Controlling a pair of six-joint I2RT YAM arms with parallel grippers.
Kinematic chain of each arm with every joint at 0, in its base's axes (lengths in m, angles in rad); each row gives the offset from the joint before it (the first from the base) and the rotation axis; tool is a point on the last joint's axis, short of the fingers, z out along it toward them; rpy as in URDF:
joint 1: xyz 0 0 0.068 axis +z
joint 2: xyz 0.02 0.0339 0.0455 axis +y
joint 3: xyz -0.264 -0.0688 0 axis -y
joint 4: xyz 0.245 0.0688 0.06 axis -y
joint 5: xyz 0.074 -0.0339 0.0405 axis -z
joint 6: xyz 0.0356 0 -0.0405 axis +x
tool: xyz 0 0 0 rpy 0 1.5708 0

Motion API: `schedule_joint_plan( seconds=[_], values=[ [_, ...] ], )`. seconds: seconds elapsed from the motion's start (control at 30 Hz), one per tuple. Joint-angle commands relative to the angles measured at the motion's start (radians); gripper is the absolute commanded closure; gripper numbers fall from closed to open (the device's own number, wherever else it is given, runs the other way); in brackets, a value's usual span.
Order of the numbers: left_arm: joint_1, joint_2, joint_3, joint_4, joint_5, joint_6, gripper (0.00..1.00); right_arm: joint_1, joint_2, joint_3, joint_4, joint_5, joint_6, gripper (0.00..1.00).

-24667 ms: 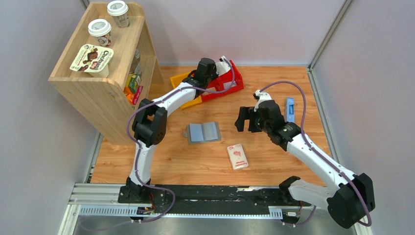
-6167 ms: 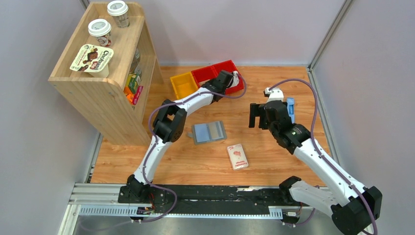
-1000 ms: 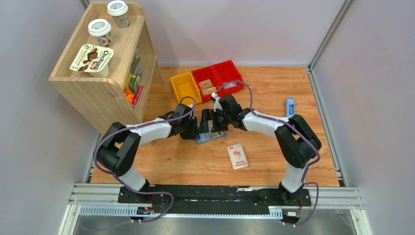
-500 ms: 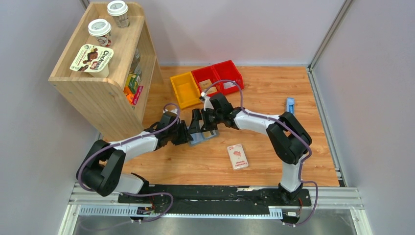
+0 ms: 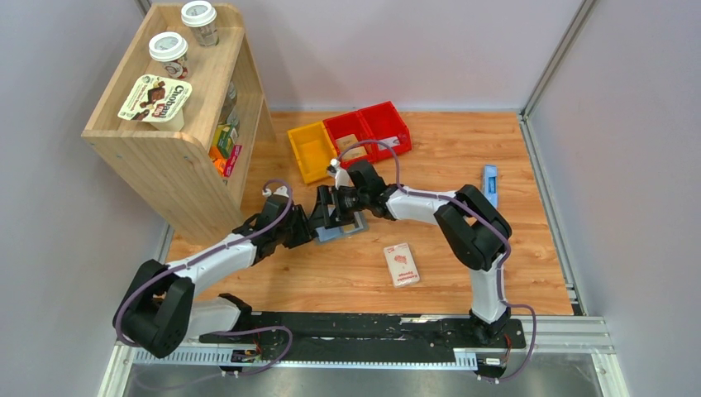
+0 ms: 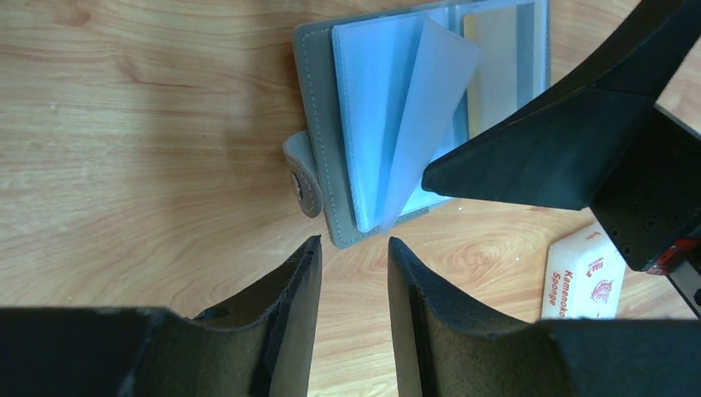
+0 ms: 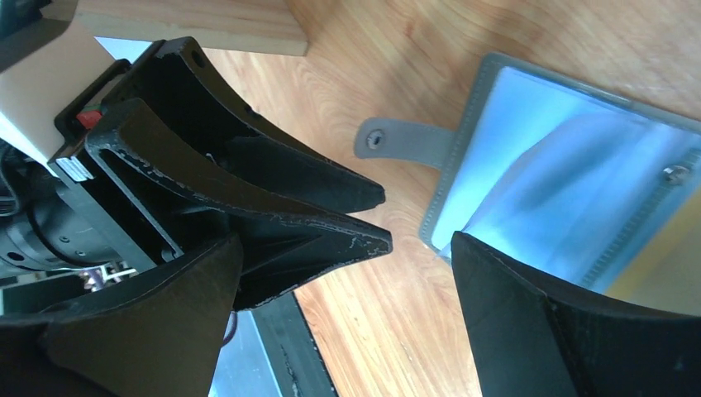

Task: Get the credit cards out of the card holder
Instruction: Remove the credit card from the card holder.

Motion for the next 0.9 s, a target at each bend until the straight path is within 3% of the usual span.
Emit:
schedule_joint_plan(
  seconds=[0.0, 0.27, 0.47, 0.57, 0.87],
  values=[
    [0.006, -0.067, -0.011, -0.002, -0.035, -0.021, 0.57, 0.008, 0.008, 0.024, 0.18, -0.103, 0.093, 0.0],
    [0.008, -0.091, -0.02, 0.001, -0.066, -0.026, 0.57, 0.002, -0.041, 0.071, 0.138, -0.082, 0.048, 0.0],
    [0.011, -0.056, 0.014, 0.019, -0.064, -0.015, 0.57, -0.025, -0.156, 0.065, -0.182, 0.312, -0.124, 0.0],
    [0.023, -0.004, 0.048, 0.001, -0.06, -0.012, 0.56, -0.047, -0.19, 0.035, -0.247, 0.449, -0.141, 0.0],
    [0.036, 0.139, 0.143, -0.007, -0.005, -0.001, 0.56, -0.076, -0.17, -0.004, -0.267, 0.473, -0.155, 0.0]
  ],
)
